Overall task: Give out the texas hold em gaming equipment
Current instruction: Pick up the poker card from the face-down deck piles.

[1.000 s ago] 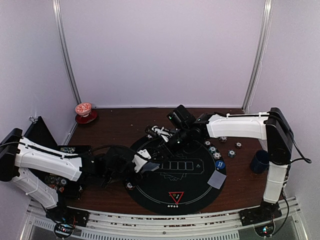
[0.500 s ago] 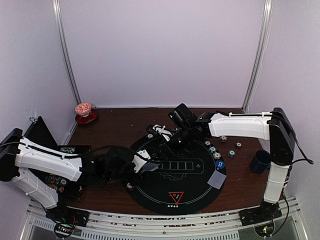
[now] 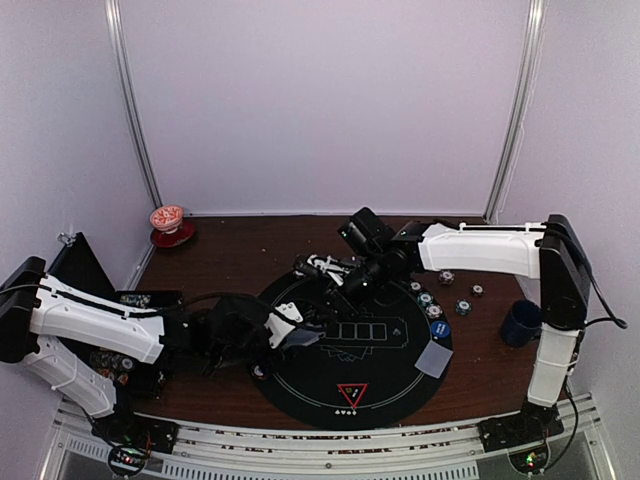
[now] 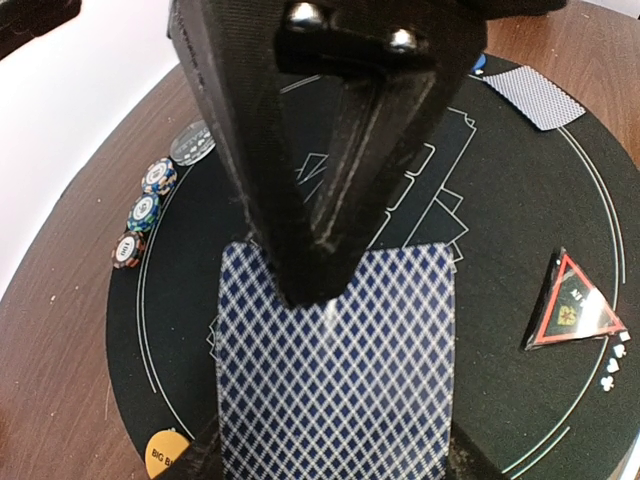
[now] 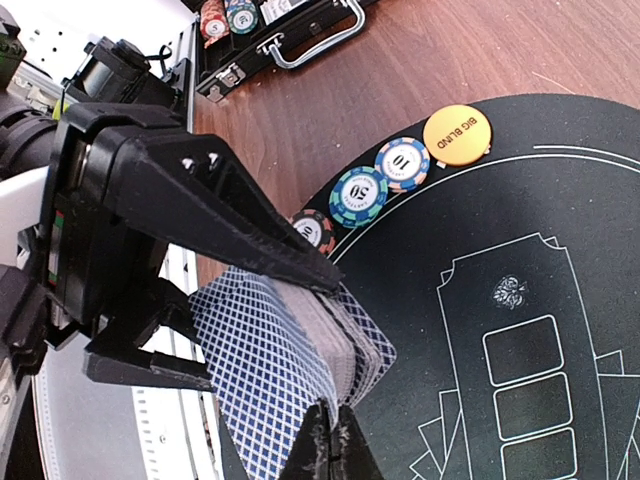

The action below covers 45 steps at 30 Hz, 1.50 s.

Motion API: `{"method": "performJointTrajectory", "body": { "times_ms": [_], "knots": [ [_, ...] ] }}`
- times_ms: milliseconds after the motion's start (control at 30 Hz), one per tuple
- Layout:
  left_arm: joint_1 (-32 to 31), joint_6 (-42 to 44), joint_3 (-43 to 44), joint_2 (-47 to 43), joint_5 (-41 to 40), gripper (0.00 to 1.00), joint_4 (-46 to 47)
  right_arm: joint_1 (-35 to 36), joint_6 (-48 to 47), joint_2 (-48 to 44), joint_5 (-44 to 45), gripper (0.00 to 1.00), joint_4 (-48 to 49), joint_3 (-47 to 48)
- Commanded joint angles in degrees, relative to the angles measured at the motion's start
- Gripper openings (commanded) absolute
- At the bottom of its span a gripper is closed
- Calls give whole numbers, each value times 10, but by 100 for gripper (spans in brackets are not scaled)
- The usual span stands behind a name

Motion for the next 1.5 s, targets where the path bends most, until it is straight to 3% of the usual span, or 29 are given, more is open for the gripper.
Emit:
{"method": "performJointTrajectory", "body": {
  "times_ms": [0, 700, 1067, 1200, 1300, 1333, 1467],
  "knots": [
    [-4, 6, 5, -6, -1, 51, 52, -6, -19, -13, 8, 0, -41, 12],
    [-4, 4, 4, -11, -17, 51, 43, -70, -24, -54, -16, 0, -61, 16],
    [-4, 3, 4, -15, -28, 51, 41, -120, 19, -74, -18, 0, -9, 15],
    [-4, 5, 5, -19, -32, 51, 39, -121, 48, -35, 4, 0, 12, 48],
    [-4, 5, 4, -26, -34, 51, 35, -117, 41, 28, 5, 0, -17, 128],
    [-4, 3, 2, -34, -39, 51, 31, -110, 27, 99, 2, 0, -60, 205],
    [-4, 3, -3, -50, -46, 51, 24, -93, 28, 179, 7, 0, -70, 287]
  ]
}}
